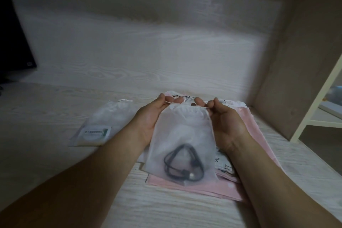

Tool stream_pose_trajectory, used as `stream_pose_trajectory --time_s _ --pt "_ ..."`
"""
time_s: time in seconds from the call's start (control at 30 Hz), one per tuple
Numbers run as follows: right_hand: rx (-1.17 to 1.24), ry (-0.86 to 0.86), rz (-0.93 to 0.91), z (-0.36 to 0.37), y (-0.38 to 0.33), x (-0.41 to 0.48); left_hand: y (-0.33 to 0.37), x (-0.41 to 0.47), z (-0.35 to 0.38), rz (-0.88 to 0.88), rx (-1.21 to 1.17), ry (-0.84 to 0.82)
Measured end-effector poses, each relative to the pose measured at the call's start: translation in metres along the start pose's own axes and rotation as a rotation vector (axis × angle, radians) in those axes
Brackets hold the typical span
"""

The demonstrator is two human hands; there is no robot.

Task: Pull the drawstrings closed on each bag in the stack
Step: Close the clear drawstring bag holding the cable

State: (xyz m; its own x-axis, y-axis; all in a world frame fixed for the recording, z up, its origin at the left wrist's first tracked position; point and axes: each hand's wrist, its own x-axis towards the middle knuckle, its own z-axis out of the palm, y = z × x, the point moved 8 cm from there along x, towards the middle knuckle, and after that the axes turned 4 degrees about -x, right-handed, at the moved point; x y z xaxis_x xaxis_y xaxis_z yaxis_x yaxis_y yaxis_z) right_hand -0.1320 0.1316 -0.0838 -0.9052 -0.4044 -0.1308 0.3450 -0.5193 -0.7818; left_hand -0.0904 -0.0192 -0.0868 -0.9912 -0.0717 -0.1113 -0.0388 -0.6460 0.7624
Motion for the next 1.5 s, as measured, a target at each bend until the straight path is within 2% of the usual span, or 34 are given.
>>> stream_pose_trajectory --time_s 0.13,0.23,0.47,0.57,0.63,0.77,0.83,0.9,0.97,1.1,1.17,1.23,1.3,1.37,1.5 --pt "0.115 0.004 -0.028 -0.003 -0.003 0.001 0.003 0.004 -0.007 0.02 -0.033 0.055" --pt "0.199 0.045 -0.053 -0.008 -0.005 0.004 0.004 0.007 -0.007 0.024 -0.168 0.068" --pt "0.212 0.08 -0.076 -0.007 -0.005 0.001 0.008 0.011 -0.01 0.125 -0.193 0.085" --pt "0.029 0.068 -0.156 -0.001 -0.012 -0.002 0.021 0.013 -0.005 0.23 0.042 0.073" --pt "-0.19 0.027 -0.238 0.008 -0.017 -0.005 0.025 0.012 0.003 0.272 0.239 0.036" --pt "-0.716 -0.037 -0.43 0.03 -0.024 -0.013 0.011 0.01 0.028 0.255 0.561 -0.171" --pt "-0.853 -0.069 -0.465 0.039 -0.021 -0.017 0.001 0.004 0.038 0.277 0.897 -0.272" --pt "-0.899 -0.133 -0.46 0.046 -0.017 -0.02 -0.005 0.005 0.04 0.305 1.062 -0.292" --pt "-0.911 -0.144 -0.44 0.045 -0.012 -0.017 -0.003 0.005 0.038 0.316 0.972 -0.261" --pt "-0.862 0.055 -0.326 0.021 -0.009 -0.003 0.003 0.002 0.032 0.283 0.702 -0.171" --pt "-0.904 0.018 -0.252 0.018 -0.003 -0.001 0.006 0.002 0.027 0.27 0.668 -0.127" --pt "-1.015 -0.071 -0.247 0.021 0.004 -0.005 0.006 0.007 0.023 0.293 0.684 -0.113" --pt "-1.018 -0.104 -0.261 0.022 0.007 -0.007 0.005 0.005 0.023 0.301 0.696 -0.129" --pt "-0.882 -0.101 -0.224 0.022 0.007 -0.009 0.004 0.004 0.024 0.297 0.686 -0.134" --pt "-0.415 -0.155 0.02 0.019 0.016 -0.011 0.009 0.005 0.016 0.276 0.552 -0.028"
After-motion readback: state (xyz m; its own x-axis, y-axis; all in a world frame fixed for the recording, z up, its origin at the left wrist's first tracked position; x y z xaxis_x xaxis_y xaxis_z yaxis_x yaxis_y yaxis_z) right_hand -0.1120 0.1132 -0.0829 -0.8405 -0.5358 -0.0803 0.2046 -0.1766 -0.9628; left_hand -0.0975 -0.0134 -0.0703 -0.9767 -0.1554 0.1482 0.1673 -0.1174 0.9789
